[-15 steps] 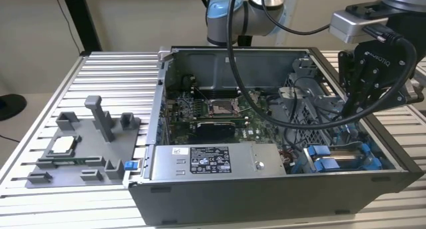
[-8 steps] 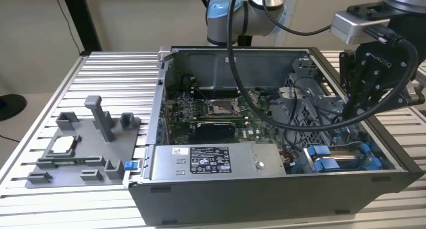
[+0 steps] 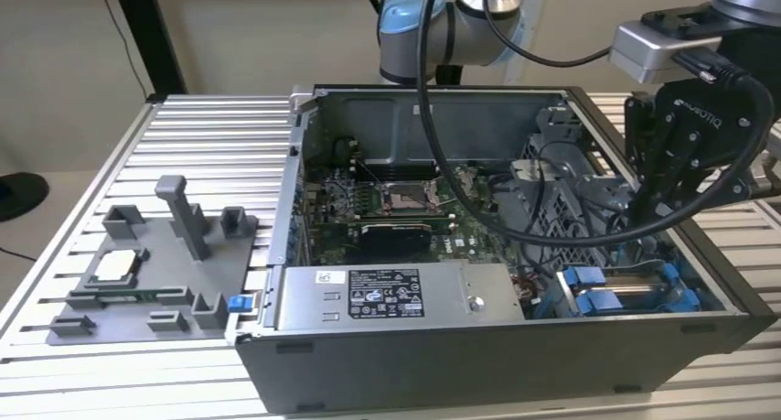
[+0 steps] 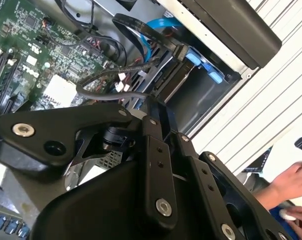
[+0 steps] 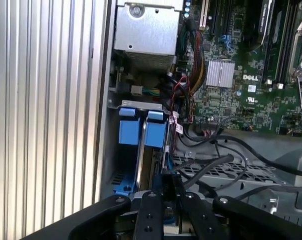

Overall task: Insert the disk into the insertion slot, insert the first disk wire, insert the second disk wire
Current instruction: 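Insert the first disk wire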

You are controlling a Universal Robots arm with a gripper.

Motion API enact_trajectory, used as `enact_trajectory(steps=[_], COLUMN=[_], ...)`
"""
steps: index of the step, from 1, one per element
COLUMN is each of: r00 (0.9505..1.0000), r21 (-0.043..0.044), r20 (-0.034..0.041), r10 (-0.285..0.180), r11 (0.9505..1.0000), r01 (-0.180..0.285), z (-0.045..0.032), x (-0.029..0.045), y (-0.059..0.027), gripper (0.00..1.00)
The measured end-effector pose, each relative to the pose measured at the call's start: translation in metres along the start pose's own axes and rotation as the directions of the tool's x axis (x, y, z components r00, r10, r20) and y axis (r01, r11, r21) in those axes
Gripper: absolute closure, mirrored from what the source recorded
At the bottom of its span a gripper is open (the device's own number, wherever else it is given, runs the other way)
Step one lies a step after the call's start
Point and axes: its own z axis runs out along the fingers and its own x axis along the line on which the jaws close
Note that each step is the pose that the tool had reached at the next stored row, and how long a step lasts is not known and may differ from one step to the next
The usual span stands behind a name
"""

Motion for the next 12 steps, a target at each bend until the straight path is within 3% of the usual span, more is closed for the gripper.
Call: enact_trajectory(steps=[12], r00=[0.9999], r21=[-0.0282], r20=[0.0122], r10=[0.001], r11=[0.9996], r01=[-0.001], z=[0.0004], x=[0.0108], y=[-0.003], gripper=[1.0])
